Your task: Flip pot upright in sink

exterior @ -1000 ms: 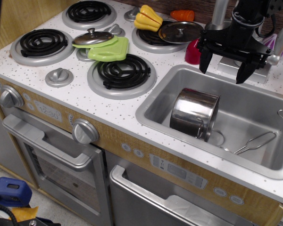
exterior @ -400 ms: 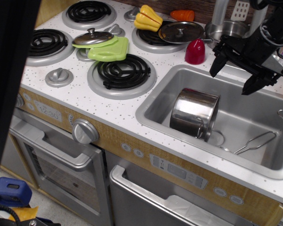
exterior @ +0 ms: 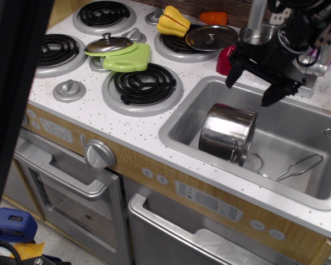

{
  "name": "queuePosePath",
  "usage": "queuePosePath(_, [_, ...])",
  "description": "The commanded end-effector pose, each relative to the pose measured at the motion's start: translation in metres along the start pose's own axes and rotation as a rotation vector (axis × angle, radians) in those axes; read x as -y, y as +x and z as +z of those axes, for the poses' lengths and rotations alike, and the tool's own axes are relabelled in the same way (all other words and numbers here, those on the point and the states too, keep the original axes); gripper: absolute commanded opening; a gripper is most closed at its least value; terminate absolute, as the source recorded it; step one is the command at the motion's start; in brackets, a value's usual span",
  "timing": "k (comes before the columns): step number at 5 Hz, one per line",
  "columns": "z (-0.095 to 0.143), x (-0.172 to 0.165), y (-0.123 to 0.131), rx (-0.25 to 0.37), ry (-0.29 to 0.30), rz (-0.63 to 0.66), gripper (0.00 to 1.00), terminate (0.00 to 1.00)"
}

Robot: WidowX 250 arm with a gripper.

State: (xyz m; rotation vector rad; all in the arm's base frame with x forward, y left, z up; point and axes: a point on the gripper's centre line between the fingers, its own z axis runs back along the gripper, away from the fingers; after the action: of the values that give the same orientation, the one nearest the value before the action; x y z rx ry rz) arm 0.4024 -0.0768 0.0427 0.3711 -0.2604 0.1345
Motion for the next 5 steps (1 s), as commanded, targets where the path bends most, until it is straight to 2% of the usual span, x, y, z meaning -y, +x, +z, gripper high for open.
queuePosePath(1, [-0.001, 0.002, 0.004, 0.051, -0.04, 0.018, 1.0, 0.0])
queuePosePath(2, [0.001, 0.003, 0.002, 0.072, 0.011, 0.018, 1.0, 0.0])
queuePosePath(3, [-0.004, -0.006, -0.002, 0.105, 0.031, 0.009, 1.0, 0.0])
queuePosePath(5, [-0.018, -0.004, -0.013, 0.116, 0.104, -0.035, 1.0, 0.0])
